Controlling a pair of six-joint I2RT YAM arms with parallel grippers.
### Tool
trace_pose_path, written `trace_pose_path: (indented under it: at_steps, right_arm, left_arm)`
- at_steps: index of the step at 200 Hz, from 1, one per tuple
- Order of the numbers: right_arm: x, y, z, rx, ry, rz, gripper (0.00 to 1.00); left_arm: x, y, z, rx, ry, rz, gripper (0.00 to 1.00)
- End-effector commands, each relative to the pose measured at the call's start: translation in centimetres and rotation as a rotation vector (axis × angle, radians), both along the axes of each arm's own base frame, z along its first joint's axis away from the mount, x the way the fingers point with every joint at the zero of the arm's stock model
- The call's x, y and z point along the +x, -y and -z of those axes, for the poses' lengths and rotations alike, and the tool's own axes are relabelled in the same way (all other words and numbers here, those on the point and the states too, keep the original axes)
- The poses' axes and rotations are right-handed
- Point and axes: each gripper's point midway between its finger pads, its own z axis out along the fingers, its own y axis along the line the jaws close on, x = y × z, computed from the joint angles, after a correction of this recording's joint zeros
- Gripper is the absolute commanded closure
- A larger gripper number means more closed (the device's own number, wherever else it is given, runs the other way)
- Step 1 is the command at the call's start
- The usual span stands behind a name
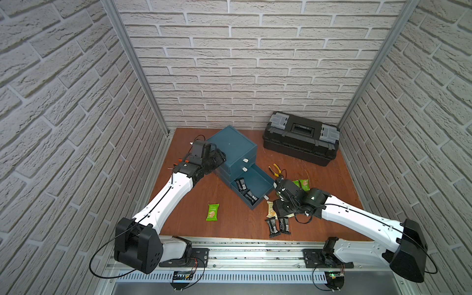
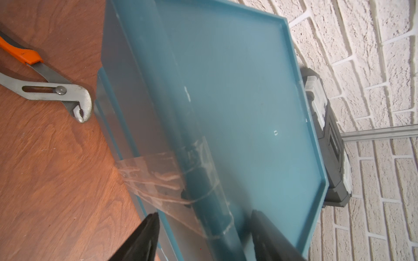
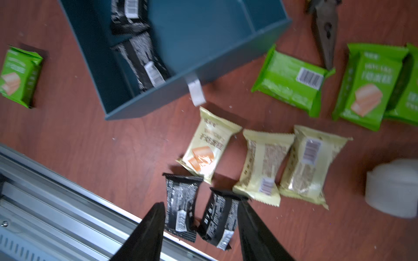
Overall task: Take the cookies out of the drawer
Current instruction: Pick up the cookie from the drawer.
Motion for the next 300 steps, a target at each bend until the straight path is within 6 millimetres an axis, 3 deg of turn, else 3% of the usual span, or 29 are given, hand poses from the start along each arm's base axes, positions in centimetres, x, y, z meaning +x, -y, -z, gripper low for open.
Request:
trace_pose_path:
  at_steps: [1,35,91,127,229,273,300]
  right_arm:
    - [2.3,-3.3,-0.7,0.006,0.029,-0.162,0.44]
    - [4.8,-7.2,0.1,0.023,-0.001,-0.275,0.44]
    - [8.0,-9.5,3.1,0.018,-0.047,-0.319,0.45]
    - [8.9,-9.3,4.8,-0.018,-0.069,-0.327,0.46]
    - [8.7,-10.0,8.3,-0.044,-0.133,-0.394,0.45]
    - [10.2,-7.3,8.9,-0.176,-0.092,-0.315,0.5]
    - [11.6,-5.9,7.9,-0.209,-0.045,-0.252,0.54]
  left_arm:
    - [-1.9,-1.2,4.9,0.073,-0.161,-0.009,0.32]
    - [-2.0,-1.2,5.0,0.075,-0.164,-0.009,0.32]
    - [-2.0,-1.3,5.2,0.075,-0.171,-0.01,0.32]
    - [-2.1,-1.4,5.2,0.077,-0.171,-0.012,0.32]
    - [-2.0,-1.4,5.3,0.076,-0.175,-0.014,0.33]
    - [-2.0,-1.5,5.3,0.078,-0.175,-0.016,0.33]
    - [-2.0,-1.5,5.2,0.077,-0.173,-0.016,0.33]
